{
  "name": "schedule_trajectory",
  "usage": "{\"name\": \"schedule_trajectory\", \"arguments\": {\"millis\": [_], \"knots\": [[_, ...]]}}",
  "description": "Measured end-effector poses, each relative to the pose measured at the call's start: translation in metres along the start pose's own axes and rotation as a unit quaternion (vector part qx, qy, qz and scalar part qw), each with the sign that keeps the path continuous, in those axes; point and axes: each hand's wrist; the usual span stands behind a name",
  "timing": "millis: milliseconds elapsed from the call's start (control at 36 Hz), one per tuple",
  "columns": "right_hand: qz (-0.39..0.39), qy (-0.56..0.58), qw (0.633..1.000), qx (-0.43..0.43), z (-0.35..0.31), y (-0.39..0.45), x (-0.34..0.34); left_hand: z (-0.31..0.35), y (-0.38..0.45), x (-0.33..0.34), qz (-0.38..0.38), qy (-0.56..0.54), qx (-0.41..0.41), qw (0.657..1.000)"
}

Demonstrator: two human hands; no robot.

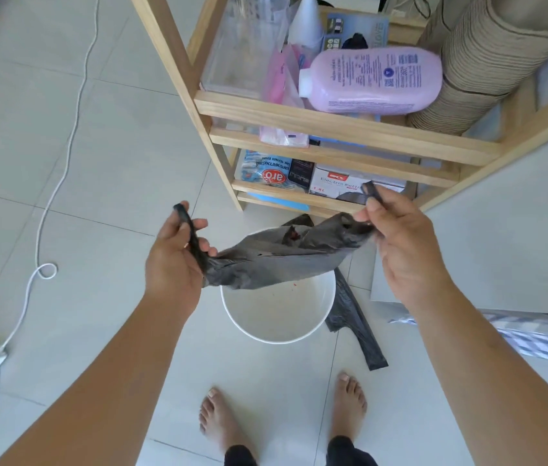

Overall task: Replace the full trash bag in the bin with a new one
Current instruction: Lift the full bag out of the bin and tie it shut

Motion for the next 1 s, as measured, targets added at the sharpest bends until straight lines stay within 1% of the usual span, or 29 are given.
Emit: {"name": "schedule_trajectory", "arguments": {"millis": [56,83,139,222,306,417,528,639,806,889,1000], "knots": [[0.000,-0.104,0.994,-0.037,0.003,-0.002,0.006,-0.006,0.003,-0.001,-0.001,0.064,-0.024,0.998],[-0.002,-0.133,0.990,-0.048,0.004,-0.002,0.010,-0.010,0.004,-0.004,0.006,0.089,-0.036,0.995],[-0.018,-0.139,0.988,-0.063,0.005,-0.003,0.015,-0.018,0.006,-0.010,0.019,0.115,-0.057,0.992],[-0.072,-0.121,0.988,-0.068,0.005,-0.003,0.026,-0.026,0.007,-0.019,0.013,0.137,-0.090,0.986],[-0.103,-0.123,0.987,-0.017,0.010,-0.002,0.037,-0.030,0.010,-0.020,0.012,0.160,-0.097,0.982],[-0.091,-0.199,0.975,0.027,0.026,-0.001,0.041,-0.032,0.013,-0.013,0.022,0.184,-0.084,0.979],[-0.102,-0.186,0.974,0.084,0.036,-0.002,0.048,-0.036,0.017,-0.006,0.032,0.205,-0.081,0.975],[-0.121,-0.204,0.963,0.131,0.043,-0.004,0.058,-0.046,0.021,-0.002,0.012,0.224,-0.084,0.971],[-0.116,-0.234,0.949,0.176,0.054,-0.005,0.067,-0.058,0.018,-0.001,-0.047,0.287,-0.103,0.951],[-0.122,-0.242,0.943,0.195,0.058,-0.006,0.071,-0.060,0.016,-0.001,-0.058,0.318,-0.105,0.941],[-0.121,-0.217,0.944,0.219,0.062,-0.006,0.073,-0.062,0.015,-0.003,-0.065,0.299,-0.126,0.944]]}}
Point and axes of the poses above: each hand's wrist, its own y-axis towards the middle knuckle, its own x-axis out of the palm, z = x × y, and after that the axes turned 9 degrees about -y, right-handed
